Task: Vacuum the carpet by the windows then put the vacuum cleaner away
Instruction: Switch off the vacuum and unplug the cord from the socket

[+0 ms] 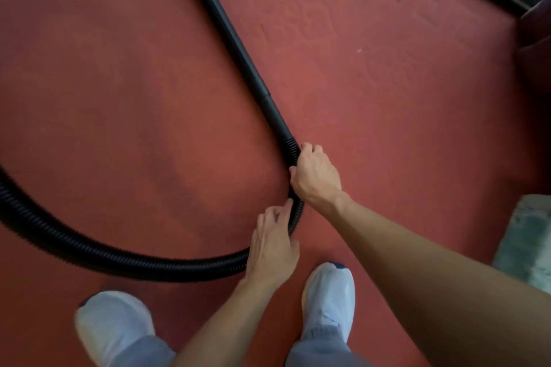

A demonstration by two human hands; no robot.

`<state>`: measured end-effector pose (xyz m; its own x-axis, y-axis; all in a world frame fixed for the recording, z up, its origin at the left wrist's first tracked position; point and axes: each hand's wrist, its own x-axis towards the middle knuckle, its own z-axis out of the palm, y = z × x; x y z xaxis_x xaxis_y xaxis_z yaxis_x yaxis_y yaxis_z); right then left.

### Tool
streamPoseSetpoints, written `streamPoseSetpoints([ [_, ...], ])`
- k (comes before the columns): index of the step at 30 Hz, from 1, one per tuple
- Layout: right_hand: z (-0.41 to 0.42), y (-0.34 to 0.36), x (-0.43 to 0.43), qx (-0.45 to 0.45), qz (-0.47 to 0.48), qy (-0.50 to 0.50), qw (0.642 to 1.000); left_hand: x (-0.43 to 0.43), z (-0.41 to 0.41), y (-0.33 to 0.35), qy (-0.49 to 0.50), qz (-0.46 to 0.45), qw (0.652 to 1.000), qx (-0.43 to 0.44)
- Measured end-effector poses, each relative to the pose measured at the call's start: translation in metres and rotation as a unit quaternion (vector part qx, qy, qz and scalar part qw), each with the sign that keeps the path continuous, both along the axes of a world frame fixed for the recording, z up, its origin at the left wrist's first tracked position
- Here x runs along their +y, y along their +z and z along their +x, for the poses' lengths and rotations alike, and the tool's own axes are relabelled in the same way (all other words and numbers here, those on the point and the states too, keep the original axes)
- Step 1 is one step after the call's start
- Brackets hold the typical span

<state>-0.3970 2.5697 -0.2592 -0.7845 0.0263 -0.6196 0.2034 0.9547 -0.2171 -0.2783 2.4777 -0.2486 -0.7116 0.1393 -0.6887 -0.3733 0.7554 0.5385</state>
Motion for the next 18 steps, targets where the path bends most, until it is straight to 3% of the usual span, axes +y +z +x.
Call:
streamPoseSetpoints([
  [6, -0.018, 0.126, 0.003, -0.019, 0.0, 0.099, 0.995, -0.043, -0.045, 0.119, -0.021, -0.05, 0.998, -0.041],
  [11, -0.044, 0.287, -0.017, -0.008, 0.014, 0.247, 0.969, -0.085, -0.09, 0.277, -0.077, -0.116, 0.989, -0.043],
  [18, -0.072, 0.528, -0.068, 0.005, -0.01, 0.353, 0.935, -0.147, -0.114, 0.532, 0.01, -0.145, 0.989, 0.041],
])
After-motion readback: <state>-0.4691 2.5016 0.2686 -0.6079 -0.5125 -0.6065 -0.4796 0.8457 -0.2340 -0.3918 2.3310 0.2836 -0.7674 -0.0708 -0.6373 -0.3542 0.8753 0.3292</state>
